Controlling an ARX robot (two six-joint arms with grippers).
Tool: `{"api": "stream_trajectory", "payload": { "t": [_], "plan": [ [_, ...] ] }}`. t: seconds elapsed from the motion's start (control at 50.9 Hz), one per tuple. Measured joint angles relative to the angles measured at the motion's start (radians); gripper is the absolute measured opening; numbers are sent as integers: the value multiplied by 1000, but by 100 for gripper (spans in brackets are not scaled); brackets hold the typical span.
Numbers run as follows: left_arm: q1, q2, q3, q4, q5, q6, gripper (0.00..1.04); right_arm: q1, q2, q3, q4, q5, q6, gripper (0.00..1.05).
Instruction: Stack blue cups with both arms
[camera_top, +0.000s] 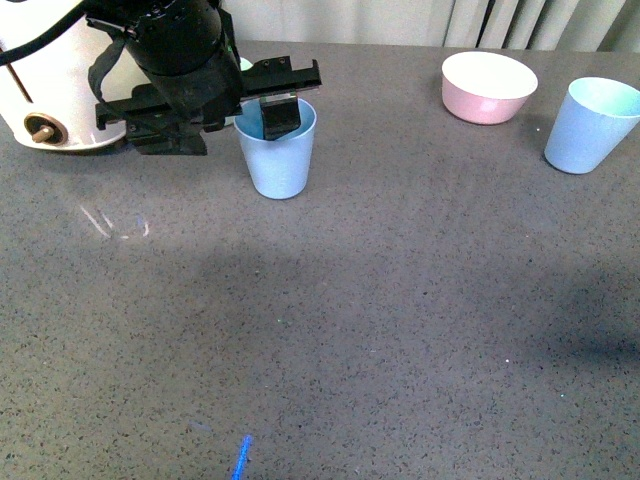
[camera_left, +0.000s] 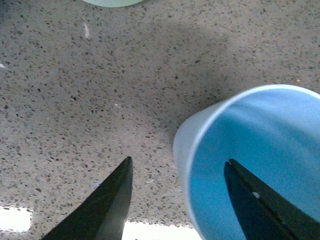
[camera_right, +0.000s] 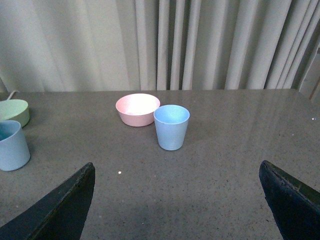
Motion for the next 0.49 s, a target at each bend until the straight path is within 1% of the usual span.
{"api": "stream_trajectory", "payload": {
  "t": [0.039, 0.059, 0.216, 0.236, 0.275, 0.393, 0.491],
  "plan": [
    [-6, 1, 7, -8, 3, -8, 49, 0, 0, 0, 0, 0, 0, 96],
    [-12, 2, 13, -15, 3, -15, 44, 0, 0, 0, 0, 0, 0, 96],
    [-45, 8, 43, -64, 4, -71, 13, 0, 0, 0, 0, 0, 0, 96],
    [-52, 8, 45, -72, 5, -80, 8, 0, 0, 0, 0, 0, 0, 96],
    [-60, 8, 49, -81, 5, -93, 3, 0, 0, 0, 0, 0, 0, 96],
    [-88, 8, 55, -97, 7, -125, 2, 0, 0, 0, 0, 0, 0, 96],
    [-137, 7, 68, -127, 9, -155, 2, 0, 0, 0, 0, 0, 0, 96]
  ]
}}
